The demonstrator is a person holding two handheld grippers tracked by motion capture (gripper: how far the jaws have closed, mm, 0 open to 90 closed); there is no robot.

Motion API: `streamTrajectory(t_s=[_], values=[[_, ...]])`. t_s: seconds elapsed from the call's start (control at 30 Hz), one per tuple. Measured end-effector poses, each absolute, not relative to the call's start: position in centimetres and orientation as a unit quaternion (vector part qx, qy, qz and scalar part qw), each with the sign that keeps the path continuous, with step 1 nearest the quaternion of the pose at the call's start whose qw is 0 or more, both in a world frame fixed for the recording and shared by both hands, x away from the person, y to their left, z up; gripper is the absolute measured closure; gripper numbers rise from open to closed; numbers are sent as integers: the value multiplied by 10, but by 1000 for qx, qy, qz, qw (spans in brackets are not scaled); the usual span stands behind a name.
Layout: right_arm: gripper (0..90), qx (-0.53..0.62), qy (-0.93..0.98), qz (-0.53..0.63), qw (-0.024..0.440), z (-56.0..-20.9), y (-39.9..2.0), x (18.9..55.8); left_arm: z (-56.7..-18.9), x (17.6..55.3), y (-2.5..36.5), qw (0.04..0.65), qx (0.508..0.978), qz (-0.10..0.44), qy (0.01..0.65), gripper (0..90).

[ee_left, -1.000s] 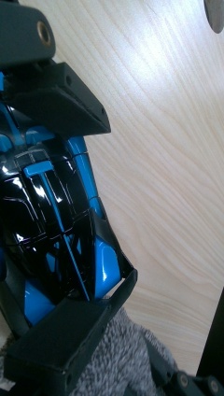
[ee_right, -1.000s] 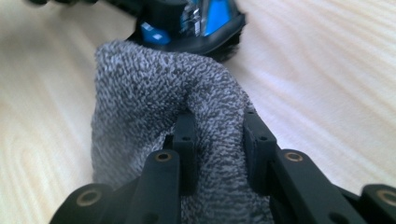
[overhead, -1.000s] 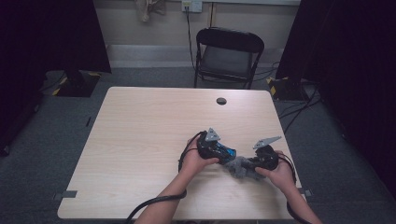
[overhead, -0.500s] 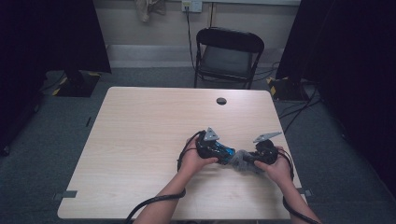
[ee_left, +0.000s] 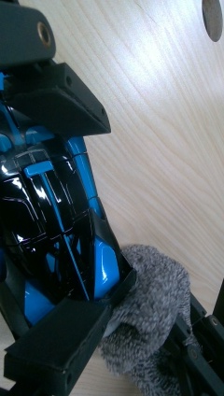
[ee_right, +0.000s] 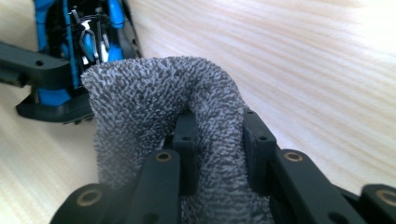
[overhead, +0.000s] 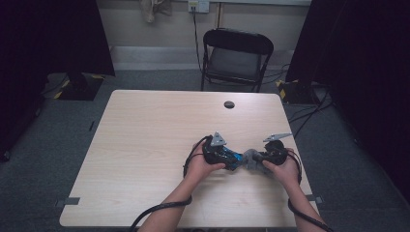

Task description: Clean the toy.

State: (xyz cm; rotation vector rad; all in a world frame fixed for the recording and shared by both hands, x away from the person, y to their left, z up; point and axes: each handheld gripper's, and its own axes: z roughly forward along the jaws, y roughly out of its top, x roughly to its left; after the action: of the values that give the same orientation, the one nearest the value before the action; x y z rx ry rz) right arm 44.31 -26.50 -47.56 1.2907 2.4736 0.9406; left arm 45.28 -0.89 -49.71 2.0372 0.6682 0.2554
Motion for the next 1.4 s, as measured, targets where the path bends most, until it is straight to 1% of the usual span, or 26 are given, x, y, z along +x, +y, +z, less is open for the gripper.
streamTrajectory(t_s=[0.37,0.57,1.07,1.4], values=[[717,452,825,315,124,-476,-263,447,-498,452,-9,475,830,105,273,117],[716,457,822,314,129,-475,-265,446,-498,453,-8,474,830,104,273,119],[716,455,814,342,118,-469,-280,439,-497,453,-7,475,830,101,272,136],[715,433,819,360,106,-461,-286,424,-498,453,-6,477,830,100,271,139]])
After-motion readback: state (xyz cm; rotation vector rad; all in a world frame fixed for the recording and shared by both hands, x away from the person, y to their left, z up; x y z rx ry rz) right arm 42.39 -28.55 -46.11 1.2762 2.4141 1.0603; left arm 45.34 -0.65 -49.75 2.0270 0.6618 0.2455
